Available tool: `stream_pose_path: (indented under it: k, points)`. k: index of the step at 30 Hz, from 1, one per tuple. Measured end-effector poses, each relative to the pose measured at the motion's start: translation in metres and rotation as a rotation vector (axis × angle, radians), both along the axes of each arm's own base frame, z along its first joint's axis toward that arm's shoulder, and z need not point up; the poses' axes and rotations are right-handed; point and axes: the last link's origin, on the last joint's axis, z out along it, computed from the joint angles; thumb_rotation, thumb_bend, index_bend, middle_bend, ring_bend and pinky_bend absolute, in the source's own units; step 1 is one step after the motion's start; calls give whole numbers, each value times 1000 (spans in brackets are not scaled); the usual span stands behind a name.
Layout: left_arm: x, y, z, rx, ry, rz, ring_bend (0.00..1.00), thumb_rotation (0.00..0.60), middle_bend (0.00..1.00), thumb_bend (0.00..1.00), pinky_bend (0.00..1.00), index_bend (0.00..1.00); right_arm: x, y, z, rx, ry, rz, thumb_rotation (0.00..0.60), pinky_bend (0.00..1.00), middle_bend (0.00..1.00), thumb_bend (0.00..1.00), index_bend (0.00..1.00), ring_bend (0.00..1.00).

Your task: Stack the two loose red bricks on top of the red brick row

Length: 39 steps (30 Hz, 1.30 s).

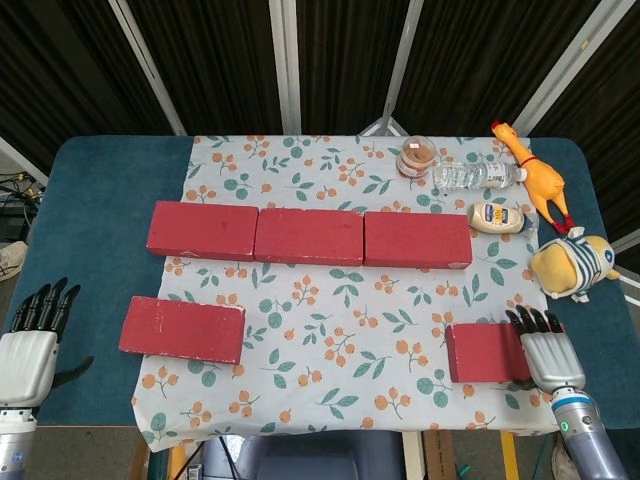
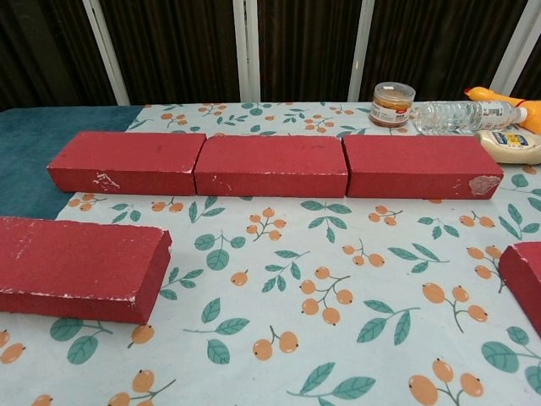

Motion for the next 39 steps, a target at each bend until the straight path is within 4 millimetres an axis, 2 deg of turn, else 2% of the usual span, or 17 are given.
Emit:
stream_pose_path:
  k: [12, 20, 26, 39]
  points:
    - [2, -2, -2, 5, 11, -5, 0, 600, 0, 7, 108, 0, -4, -6, -3, 18, 27, -17, 600, 0, 0, 56, 0, 0]
    - [2, -1, -3, 1, 14, -3, 0, 600, 0, 7, 108, 0, 4, -5, 10, -20, 16, 4, 600, 0, 0, 56, 0, 0]
    - [2, -2, -2, 5, 10, -4, 0, 600, 0, 7, 108, 0, 1, 2, 14, -20, 22, -20, 600, 0, 0, 56, 0, 0]
    - [2, -2, -3, 0, 13, -2, 0, 600, 0, 7, 108, 0, -5, 1, 3, 17, 34, -35, 600, 0, 0, 56, 0, 0]
